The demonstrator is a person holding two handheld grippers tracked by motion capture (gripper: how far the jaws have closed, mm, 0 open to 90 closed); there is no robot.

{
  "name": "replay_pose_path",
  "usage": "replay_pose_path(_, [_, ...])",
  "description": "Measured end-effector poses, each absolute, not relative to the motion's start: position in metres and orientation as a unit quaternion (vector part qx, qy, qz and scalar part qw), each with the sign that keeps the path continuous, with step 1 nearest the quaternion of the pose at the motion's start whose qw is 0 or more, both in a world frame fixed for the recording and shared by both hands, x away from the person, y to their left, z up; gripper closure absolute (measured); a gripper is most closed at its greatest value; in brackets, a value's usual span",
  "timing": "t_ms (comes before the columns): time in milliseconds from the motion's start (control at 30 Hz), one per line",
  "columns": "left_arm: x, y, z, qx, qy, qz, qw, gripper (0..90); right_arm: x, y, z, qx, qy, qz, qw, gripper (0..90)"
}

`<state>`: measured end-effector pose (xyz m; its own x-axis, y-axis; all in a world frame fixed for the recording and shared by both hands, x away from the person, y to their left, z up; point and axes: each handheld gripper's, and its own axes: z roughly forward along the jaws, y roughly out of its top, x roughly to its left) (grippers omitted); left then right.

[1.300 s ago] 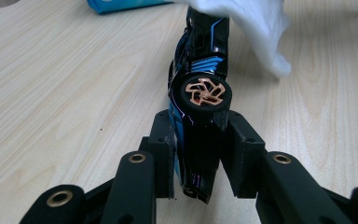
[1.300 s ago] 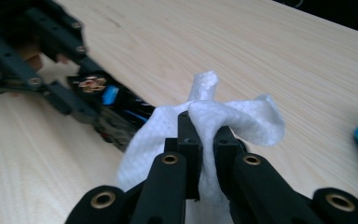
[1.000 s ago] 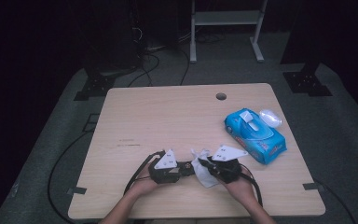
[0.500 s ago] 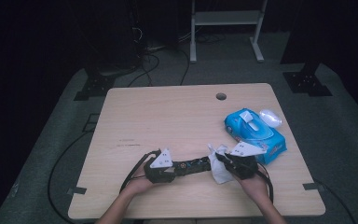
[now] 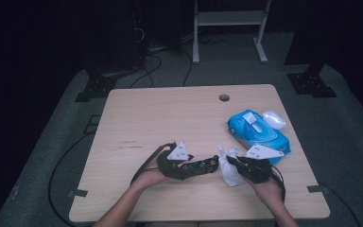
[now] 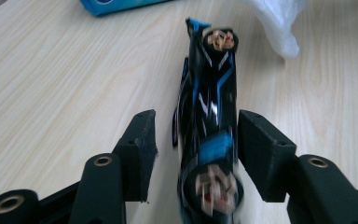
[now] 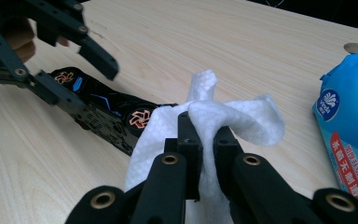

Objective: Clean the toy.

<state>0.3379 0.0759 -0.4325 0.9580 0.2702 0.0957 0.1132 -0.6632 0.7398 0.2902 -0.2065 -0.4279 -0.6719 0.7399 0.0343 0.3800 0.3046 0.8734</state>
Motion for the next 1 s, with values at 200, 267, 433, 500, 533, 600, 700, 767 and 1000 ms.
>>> replay_pose_path(200, [0.347, 0.047, -0.431, 0.927, 0.092, 0.086, 0.354, 47.0, 0.292, -0.206, -0.429, 0.357, 0.785, 0.470, 0.187, 85.5])
replay_pose_path(267, [0.350, 0.041, -0.432, 0.933, 0.089, 0.085, 0.339, 46.2, 0.292, -0.207, -0.430, 0.356, 0.785, 0.471, 0.187, 85.5])
replay_pose_path(433, [0.354, 0.030, -0.437, 0.946, 0.089, 0.086, 0.300, 43.3, 0.294, -0.204, -0.432, 0.356, 0.787, 0.471, 0.178, 85.5])
replay_pose_path(500, [0.355, 0.026, -0.437, 0.947, 0.093, 0.080, 0.296, 44.4, 0.296, -0.203, -0.434, 0.356, 0.790, 0.467, 0.175, 85.5])
replay_pose_path(533, [0.355, 0.024, -0.436, 0.948, 0.093, 0.075, 0.294, 44.9, 0.296, -0.202, -0.435, 0.355, 0.791, 0.466, 0.174, 85.5])
replay_pose_path(600, [0.355, 0.019, -0.436, 0.952, 0.090, 0.074, 0.283, 46.4, 0.297, -0.200, -0.437, 0.355, 0.794, 0.464, 0.170, 85.5])
replay_pose_path(700, [0.354, 0.014, -0.438, 0.957, 0.083, 0.075, 0.266, 52.5, 0.299, -0.198, -0.437, 0.355, 0.793, 0.465, 0.169, 85.5])
replay_pose_path(767, [0.355, 0.015, -0.437, 0.956, 0.084, 0.065, 0.272, 55.6, 0.298, -0.198, -0.437, 0.355, 0.791, 0.468, 0.171, 85.5])
replay_pose_path(1000, [0.345, 0.038, -0.427, 0.932, 0.085, 0.078, 0.345, 56.9, 0.297, -0.206, -0.426, 0.357, 0.774, 0.492, 0.176, 85.5])
